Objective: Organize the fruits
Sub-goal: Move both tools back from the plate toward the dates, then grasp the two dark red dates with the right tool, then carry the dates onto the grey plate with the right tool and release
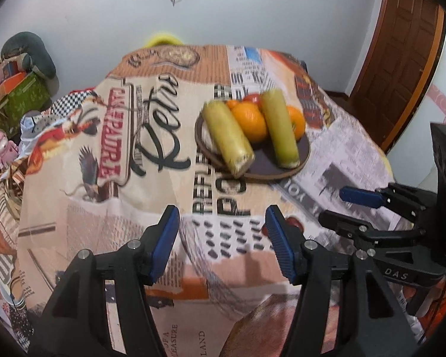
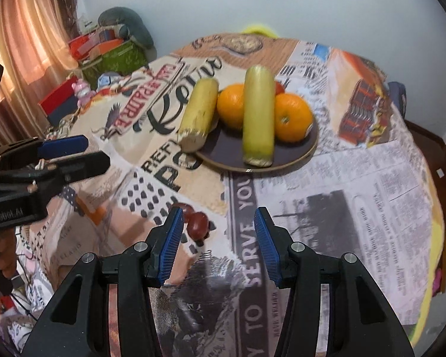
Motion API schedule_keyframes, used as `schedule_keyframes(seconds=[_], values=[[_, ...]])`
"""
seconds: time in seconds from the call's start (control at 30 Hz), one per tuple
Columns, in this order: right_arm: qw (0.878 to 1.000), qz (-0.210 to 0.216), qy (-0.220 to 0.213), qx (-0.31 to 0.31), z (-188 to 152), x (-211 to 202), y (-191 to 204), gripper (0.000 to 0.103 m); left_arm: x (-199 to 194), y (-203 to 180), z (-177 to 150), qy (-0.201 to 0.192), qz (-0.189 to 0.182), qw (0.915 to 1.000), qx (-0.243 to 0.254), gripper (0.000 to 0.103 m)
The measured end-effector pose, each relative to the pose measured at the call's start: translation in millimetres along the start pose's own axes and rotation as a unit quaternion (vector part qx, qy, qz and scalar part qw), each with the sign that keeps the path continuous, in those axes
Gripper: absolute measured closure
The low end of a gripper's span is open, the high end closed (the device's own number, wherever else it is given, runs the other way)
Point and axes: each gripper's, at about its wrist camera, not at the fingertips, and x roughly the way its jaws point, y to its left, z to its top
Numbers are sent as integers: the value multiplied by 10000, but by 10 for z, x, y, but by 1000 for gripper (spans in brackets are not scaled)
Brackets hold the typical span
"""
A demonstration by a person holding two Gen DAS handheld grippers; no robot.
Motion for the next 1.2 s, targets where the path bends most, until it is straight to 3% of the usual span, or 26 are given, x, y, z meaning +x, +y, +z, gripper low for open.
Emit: schedule_keyframes(seconds=[0.23, 0.5, 0.7, 0.97, 1.07, 1.13, 1.2], values=[[9991, 241, 342, -28, -42, 279, 49, 59, 217, 27, -132, 227, -52, 9997, -23, 43], [9979, 439, 478, -70, -76, 394, 47, 85, 427, -36, -207, 480, -235, 9986, 34, 43], [9984, 430, 377, 1, -81, 328, -39, 86, 553, -184, -226, 611, -443, 9971, 112, 44], [9993, 200, 150, 277, -67, 168, -311, 86, 722, -408, -183, 742, -649, 9949, 197, 54], [9993, 118, 92, 334, -73, 120, -375, 86, 762, -461, -160, 759, -699, 9944, 205, 64], [9993, 90, 62, 364, -68, 102, -394, 86, 780, -476, -152, 789, -737, 9940, 200, 77], [9991, 105, 33, 404, -63, 84, -411, 86, 777, -474, -144, 788, -732, 9940, 177, 78]])
